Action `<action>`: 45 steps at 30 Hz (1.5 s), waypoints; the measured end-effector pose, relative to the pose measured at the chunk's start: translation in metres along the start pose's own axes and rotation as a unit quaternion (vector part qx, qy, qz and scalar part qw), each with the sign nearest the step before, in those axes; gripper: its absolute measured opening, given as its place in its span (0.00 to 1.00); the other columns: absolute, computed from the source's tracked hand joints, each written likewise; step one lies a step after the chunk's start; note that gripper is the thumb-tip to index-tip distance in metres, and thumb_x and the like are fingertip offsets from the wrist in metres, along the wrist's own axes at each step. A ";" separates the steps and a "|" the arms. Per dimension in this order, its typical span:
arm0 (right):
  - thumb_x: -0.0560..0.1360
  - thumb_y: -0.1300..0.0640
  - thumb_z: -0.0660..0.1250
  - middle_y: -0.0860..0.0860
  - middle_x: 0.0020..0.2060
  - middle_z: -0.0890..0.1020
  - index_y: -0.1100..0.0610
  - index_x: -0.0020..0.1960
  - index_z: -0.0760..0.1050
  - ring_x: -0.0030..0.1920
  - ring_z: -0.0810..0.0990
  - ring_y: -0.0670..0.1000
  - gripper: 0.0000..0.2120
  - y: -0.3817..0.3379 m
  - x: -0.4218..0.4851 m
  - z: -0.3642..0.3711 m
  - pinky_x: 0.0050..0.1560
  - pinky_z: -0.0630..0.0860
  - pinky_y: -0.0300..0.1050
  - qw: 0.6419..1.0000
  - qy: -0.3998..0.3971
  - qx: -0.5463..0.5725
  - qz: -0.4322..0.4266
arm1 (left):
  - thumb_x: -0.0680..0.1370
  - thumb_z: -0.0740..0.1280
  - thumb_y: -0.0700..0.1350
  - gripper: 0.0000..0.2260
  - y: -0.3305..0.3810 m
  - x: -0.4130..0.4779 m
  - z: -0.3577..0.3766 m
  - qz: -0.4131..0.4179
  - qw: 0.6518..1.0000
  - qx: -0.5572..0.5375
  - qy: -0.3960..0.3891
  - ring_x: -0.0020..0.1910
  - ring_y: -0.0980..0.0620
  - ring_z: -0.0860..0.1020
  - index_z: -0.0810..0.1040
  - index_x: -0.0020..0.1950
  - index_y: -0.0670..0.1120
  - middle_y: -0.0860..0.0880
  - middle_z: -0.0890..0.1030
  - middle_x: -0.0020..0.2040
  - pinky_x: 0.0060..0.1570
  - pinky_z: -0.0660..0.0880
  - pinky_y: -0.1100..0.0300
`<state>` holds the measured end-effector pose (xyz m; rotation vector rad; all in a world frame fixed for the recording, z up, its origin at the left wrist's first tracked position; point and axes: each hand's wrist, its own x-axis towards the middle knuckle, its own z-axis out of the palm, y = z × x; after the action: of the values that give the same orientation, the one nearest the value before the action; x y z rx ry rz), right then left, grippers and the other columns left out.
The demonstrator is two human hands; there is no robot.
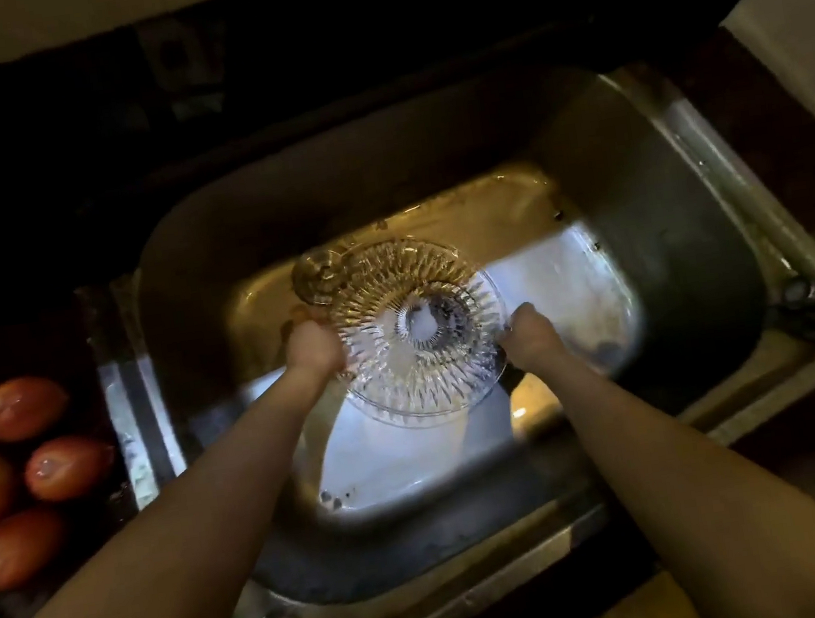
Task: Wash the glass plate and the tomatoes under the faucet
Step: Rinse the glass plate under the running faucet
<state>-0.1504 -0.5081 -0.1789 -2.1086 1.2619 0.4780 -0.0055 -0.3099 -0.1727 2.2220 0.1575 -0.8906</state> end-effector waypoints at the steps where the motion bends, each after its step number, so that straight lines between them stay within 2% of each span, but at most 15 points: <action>1: 0.76 0.57 0.63 0.64 0.54 0.76 0.63 0.55 0.65 0.57 0.75 0.63 0.13 0.001 -0.002 -0.005 0.50 0.72 0.51 1.000 0.002 0.015 0.000 | 0.80 0.56 0.38 0.15 0.003 -0.004 0.000 0.005 0.999 -0.034 0.002 0.41 0.46 0.80 0.69 0.66 0.35 0.38 0.78 0.57 0.38 0.79 0.56; 3: 0.75 0.60 0.64 0.61 0.49 0.75 0.60 0.49 0.63 0.55 0.77 0.63 0.09 0.003 -0.007 -0.017 0.51 0.74 0.53 0.997 0.013 0.069 -0.010 | 0.80 0.55 0.37 0.14 0.009 -0.013 -0.002 0.027 0.994 -0.108 -0.007 0.35 0.50 0.79 0.69 0.64 0.35 0.40 0.80 0.48 0.28 0.77 0.61; 6: 0.74 0.62 0.63 0.60 0.46 0.75 0.59 0.48 0.64 0.48 0.78 0.60 0.08 0.005 -0.020 -0.046 0.49 0.75 0.54 0.990 0.046 0.132 -0.030 | 0.82 0.53 0.43 0.13 0.025 -0.031 -0.005 0.080 0.986 -0.148 0.008 0.39 0.42 0.80 0.68 0.62 0.39 0.39 0.80 0.46 0.37 0.80 0.53; 9: 0.73 0.62 0.64 0.58 0.45 0.75 0.59 0.50 0.68 0.45 0.75 0.55 0.07 0.003 -0.041 -0.081 0.46 0.73 0.50 0.981 0.095 0.161 -0.051 | 0.82 0.53 0.47 0.09 0.053 -0.052 -0.005 0.133 0.976 -0.167 0.043 0.32 0.50 0.75 0.70 0.53 0.44 0.45 0.75 0.37 0.26 0.74 0.64; 12: 0.75 0.59 0.64 0.55 0.44 0.76 0.62 0.56 0.71 0.44 0.77 0.57 0.11 0.001 -0.071 -0.122 0.46 0.75 0.52 0.972 0.142 0.166 -0.086 | 0.82 0.52 0.44 0.06 0.082 -0.070 0.000 0.182 0.962 -0.182 0.089 0.35 0.52 0.73 0.68 0.52 0.47 0.49 0.73 0.38 0.30 0.70 0.64; 14: 0.77 0.57 0.61 0.54 0.44 0.78 0.61 0.55 0.73 0.43 0.76 0.53 0.10 0.008 -0.096 -0.151 0.43 0.73 0.48 0.955 0.242 0.107 -0.132 | 0.82 0.52 0.43 0.06 0.099 -0.081 0.004 0.217 0.953 -0.191 0.095 0.33 0.56 0.70 0.67 0.54 0.46 0.51 0.71 0.37 0.26 0.68 0.69; 16: 0.78 0.57 0.58 0.56 0.46 0.79 0.60 0.54 0.74 0.46 0.76 0.55 0.10 0.019 -0.119 -0.176 0.44 0.73 0.49 0.905 0.392 0.044 -0.159 | 0.82 0.52 0.43 0.07 0.115 -0.091 0.009 0.245 0.946 -0.190 0.096 0.33 0.57 0.70 0.68 0.55 0.44 0.52 0.70 0.36 0.28 0.68 0.66; 19: 0.79 0.56 0.56 0.58 0.56 0.78 0.58 0.59 0.72 0.55 0.76 0.58 0.13 0.037 -0.136 -0.197 0.49 0.75 0.55 0.870 0.486 0.023 -0.079 | 0.82 0.53 0.44 0.05 0.131 -0.100 0.015 0.272 0.939 -0.189 0.089 0.33 0.57 0.69 0.67 0.52 0.46 0.53 0.70 0.35 0.29 0.67 0.65; 22: 0.80 0.55 0.54 0.60 0.61 0.75 0.60 0.66 0.66 0.57 0.76 0.61 0.17 0.050 -0.134 -0.196 0.51 0.74 0.55 0.907 0.420 0.008 0.010 | 0.82 0.52 0.44 0.05 0.144 -0.109 0.023 0.290 0.936 -0.189 0.069 0.31 0.55 0.68 0.67 0.53 0.46 0.51 0.69 0.34 0.29 0.66 0.61; 25: 0.80 0.58 0.51 0.63 0.56 0.77 0.63 0.61 0.67 0.53 0.77 0.64 0.14 0.058 -0.122 -0.187 0.48 0.71 0.53 0.928 0.370 0.019 0.024 | 0.82 0.52 0.42 0.10 0.155 -0.116 0.032 0.292 0.934 -0.193 0.067 0.29 0.57 0.66 0.67 0.58 0.40 0.52 0.68 0.33 0.20 0.63 0.74; 28: 0.81 0.58 0.51 0.64 0.47 0.80 0.64 0.56 0.69 0.49 0.79 0.63 0.12 0.066 -0.113 -0.185 0.45 0.71 0.50 0.920 0.377 0.101 0.033 | 0.82 0.51 0.41 0.11 0.167 -0.122 0.042 0.296 0.933 -0.193 0.065 0.29 0.57 0.66 0.66 0.60 0.38 0.52 0.67 0.33 0.18 0.62 0.75; 32: 0.81 0.55 0.51 0.65 0.43 0.80 0.64 0.51 0.70 0.46 0.79 0.64 0.14 0.068 -0.109 -0.181 0.50 0.75 0.59 0.907 0.395 0.144 0.025 | 0.82 0.51 0.42 0.10 0.180 -0.125 0.053 0.294 0.935 -0.190 0.059 0.31 0.57 0.65 0.66 0.60 0.40 0.52 0.67 0.35 0.19 0.62 0.75; 37: 0.81 0.55 0.52 0.65 0.46 0.79 0.65 0.51 0.69 0.47 0.79 0.65 0.14 0.062 -0.103 -0.186 0.46 0.76 0.56 0.912 0.386 0.127 0.062 | 0.82 0.51 0.43 0.05 0.189 -0.128 0.055 0.298 0.935 -0.187 0.047 0.32 0.57 0.65 0.64 0.55 0.47 0.53 0.66 0.36 0.22 0.63 0.76; 41: 0.81 0.56 0.52 0.66 0.48 0.78 0.66 0.52 0.69 0.48 0.78 0.67 0.13 0.059 -0.100 -0.192 0.45 0.75 0.57 0.926 0.362 0.077 0.071 | 0.82 0.51 0.43 0.11 0.195 -0.127 0.056 0.281 0.940 -0.185 0.049 0.32 0.56 0.66 0.66 0.61 0.41 0.52 0.67 0.36 0.24 0.64 0.69; 45: 0.81 0.57 0.51 0.66 0.48 0.78 0.66 0.52 0.69 0.48 0.78 0.67 0.14 0.059 -0.098 -0.194 0.44 0.74 0.55 0.929 0.353 0.074 0.082 | 0.82 0.51 0.43 0.12 0.198 -0.126 0.058 0.279 0.937 -0.204 0.050 0.31 0.56 0.66 0.66 0.62 0.39 0.51 0.67 0.35 0.18 0.61 0.75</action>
<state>-0.2514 -0.5952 0.0024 -2.1189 1.8058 -0.3518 -0.0623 -0.4744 -0.0051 1.7760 -0.2183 -0.3852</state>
